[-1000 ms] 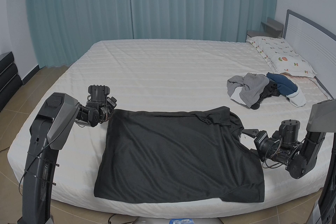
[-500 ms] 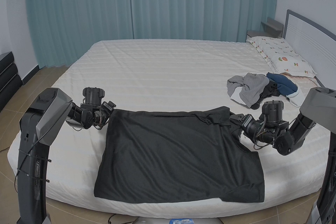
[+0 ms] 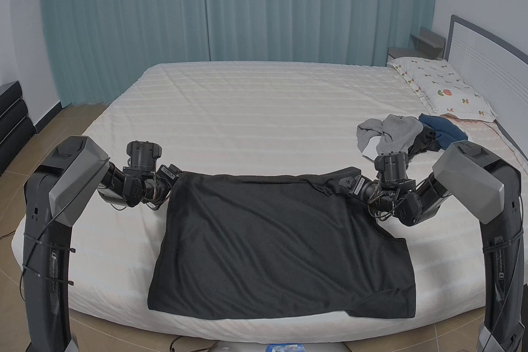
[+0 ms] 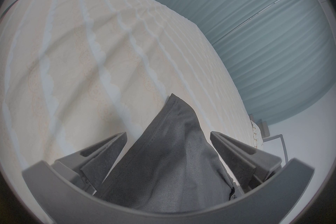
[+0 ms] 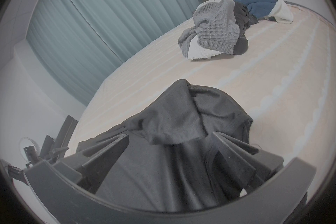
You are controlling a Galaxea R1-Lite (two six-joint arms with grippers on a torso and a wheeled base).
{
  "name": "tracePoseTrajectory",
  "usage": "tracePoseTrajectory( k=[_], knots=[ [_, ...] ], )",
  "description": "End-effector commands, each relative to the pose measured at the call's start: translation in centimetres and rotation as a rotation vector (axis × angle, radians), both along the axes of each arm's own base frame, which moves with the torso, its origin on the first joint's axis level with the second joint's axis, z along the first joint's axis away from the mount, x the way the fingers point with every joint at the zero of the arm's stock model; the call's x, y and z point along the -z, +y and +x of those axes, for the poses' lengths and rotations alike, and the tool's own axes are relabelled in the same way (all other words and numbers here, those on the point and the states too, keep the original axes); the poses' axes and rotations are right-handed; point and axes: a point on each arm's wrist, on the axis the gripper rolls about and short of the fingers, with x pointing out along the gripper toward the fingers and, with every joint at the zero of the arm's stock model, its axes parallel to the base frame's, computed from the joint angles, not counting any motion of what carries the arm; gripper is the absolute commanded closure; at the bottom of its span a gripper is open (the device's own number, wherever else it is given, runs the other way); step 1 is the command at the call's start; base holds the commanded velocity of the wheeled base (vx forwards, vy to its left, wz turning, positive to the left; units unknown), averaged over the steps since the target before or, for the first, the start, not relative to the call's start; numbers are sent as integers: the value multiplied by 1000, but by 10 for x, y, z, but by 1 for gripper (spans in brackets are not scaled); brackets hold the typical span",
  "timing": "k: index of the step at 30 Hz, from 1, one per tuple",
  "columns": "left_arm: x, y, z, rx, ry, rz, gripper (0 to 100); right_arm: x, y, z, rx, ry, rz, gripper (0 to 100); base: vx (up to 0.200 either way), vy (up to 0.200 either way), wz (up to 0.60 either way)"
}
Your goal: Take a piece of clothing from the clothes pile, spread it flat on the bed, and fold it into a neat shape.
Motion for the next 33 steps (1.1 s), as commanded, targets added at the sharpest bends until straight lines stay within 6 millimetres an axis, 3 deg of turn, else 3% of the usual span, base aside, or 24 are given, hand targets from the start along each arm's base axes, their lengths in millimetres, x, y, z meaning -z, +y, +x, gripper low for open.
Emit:
tracePoseTrajectory(
  k=[1, 6, 7, 11, 17, 20, 23, 28, 33],
  knots=[
    [0, -1, -1, 3, 3, 0, 0, 25, 1, 14, 10, 17, -24, 0, 0, 0, 0],
    [1, -1, -1, 3, 2, 1, 0, 27, 3, 21, 8, -2, -24, 0, 0, 0, 0],
    [1, -1, -1, 3, 2, 1, 0, 25, 4, 24, 9, -16, -24, 100, 0, 0, 0],
    [2, -1, -1, 3, 4, 3, 0, 20, 5, 36, 45, -69, -31, 100, 0, 0, 0],
    [3, -2, 0, 5, 5, 7, 0, 1, -1, 59, 104, -184, -13, 100, 0, 0, 0],
    [3, -2, 0, 4, 5, 8, 0, -18, -5, 79, 132, -287, 9, 100, 0, 0, 0],
    [3, -2, 0, 3, 5, 9, 0, -21, -8, 90, 166, -328, 6, 100, 0, 0, 0],
    [3, -2, 0, 4, 5, 10, 0, -20, -20, 79, 177, -238, -16, 100, 0, 0, 0],
    [4, -2, 0, 4, 6, 10, 0, -30, -27, 54, 90, -152, 11, 100, 0, 0, 0]
  ],
)
